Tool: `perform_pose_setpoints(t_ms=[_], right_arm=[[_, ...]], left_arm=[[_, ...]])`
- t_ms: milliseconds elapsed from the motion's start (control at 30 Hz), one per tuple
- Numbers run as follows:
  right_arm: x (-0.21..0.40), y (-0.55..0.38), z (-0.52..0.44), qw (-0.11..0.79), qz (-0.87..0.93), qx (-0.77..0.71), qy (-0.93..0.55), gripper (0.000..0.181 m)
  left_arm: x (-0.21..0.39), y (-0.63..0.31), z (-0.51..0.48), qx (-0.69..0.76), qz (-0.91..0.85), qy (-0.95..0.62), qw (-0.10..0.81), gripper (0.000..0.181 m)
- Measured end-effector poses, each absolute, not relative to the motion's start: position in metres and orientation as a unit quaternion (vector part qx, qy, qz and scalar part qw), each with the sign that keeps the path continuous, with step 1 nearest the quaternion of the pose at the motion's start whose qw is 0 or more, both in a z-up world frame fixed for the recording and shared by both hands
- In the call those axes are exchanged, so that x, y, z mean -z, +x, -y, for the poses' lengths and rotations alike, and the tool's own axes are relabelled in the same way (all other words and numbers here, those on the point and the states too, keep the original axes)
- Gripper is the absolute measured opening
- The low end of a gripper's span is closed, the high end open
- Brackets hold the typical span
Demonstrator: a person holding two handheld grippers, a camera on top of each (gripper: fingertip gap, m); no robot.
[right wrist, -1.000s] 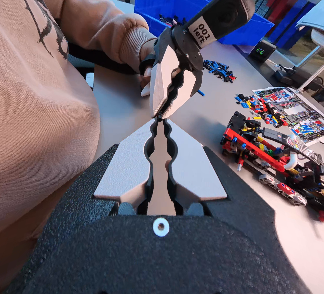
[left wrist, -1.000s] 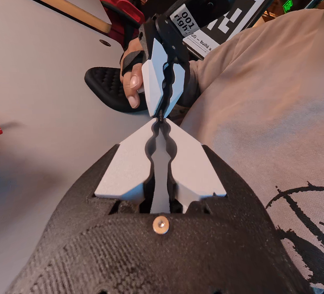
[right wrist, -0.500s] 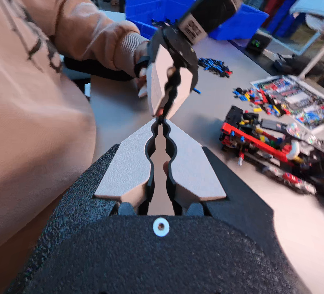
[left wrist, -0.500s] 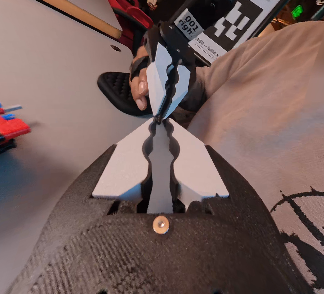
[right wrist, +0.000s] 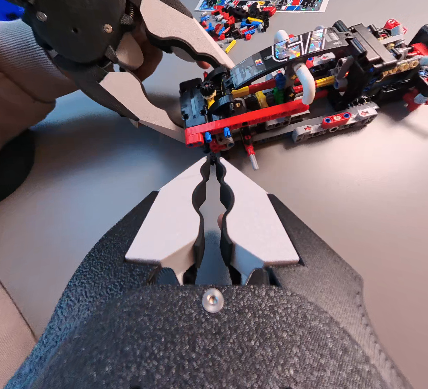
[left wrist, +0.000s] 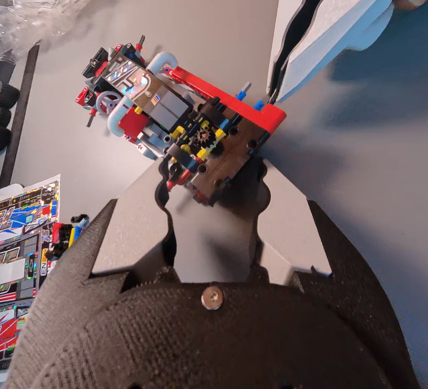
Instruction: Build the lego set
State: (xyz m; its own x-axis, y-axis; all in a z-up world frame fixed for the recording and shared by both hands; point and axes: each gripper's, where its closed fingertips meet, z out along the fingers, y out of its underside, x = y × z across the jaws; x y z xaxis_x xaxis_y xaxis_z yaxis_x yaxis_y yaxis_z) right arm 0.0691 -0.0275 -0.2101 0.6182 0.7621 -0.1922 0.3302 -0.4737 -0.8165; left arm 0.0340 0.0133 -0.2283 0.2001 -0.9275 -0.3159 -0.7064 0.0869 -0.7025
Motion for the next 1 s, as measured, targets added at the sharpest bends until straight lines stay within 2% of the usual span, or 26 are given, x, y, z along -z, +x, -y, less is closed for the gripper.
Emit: perform_pose_setpoints(t_ms=[100, 233, 400, 467, 567, 667, 733, 833, 867, 933, 1000], right_arm=[[0.215, 0.067, 0.018, 0.378, 0.331, -0.282, -0.818, 0.001], [0.217, 0.061, 0.016, 0.333, 0.348, -0.339, -0.808, 0.001], [0.214, 0.055, 0.019, 0.288, 0.472, -0.387, -0.738, 0.001], [0.215, 0.059, 0.020, 0.243, 0.498, -0.421, -0.718, 0.001], [0.218, 0.069, 0.013, 0.182, 0.484, -0.461, -0.721, 0.001], [0.217, 0.069, 0.009, 0.154, 0.446, -0.509, -0.720, 0.001], [0.215, 0.068, 0.005, 0.140, 0.411, -0.534, -0.725, 0.001], [0.211, 0.073, -0.002, 0.140, 0.377, -0.558, -0.726, 0.001], [0.207, 0.077, -0.005, 0.145, 0.366, -0.567, -0.724, 0.001], [0.195, 0.086, -0.011, 0.155, 0.335, -0.599, -0.710, 0.001], [0.175, 0.095, -0.012, 0.165, 0.310, -0.650, -0.674, 0.002]], left_arm=[[0.230, 0.036, -0.014, 0.142, -0.618, -0.669, 0.388, 0.067], [0.231, 0.031, -0.010, 0.120, -0.594, -0.697, 0.384, 0.068], [0.231, 0.023, 0.002, 0.066, -0.506, -0.762, 0.398, 0.067], [0.230, 0.022, 0.003, 0.050, -0.453, -0.787, 0.416, 0.067], [0.229, 0.024, 0.000, 0.022, -0.402, -0.802, 0.441, 0.066], [0.227, 0.025, -0.006, 0.019, -0.386, -0.803, 0.453, 0.055], [0.228, 0.023, -0.008, 0.016, -0.381, -0.807, 0.450, 0.058], [0.224, 0.019, -0.006, 0.011, -0.386, -0.813, 0.435, 0.076], [0.216, 0.020, -0.003, 0.012, -0.390, -0.807, 0.443, 0.075], [0.197, 0.026, 0.003, 0.018, -0.401, -0.791, 0.461, 0.070], [0.169, 0.048, 0.010, 0.043, -0.414, -0.755, 0.507, 0.051]])
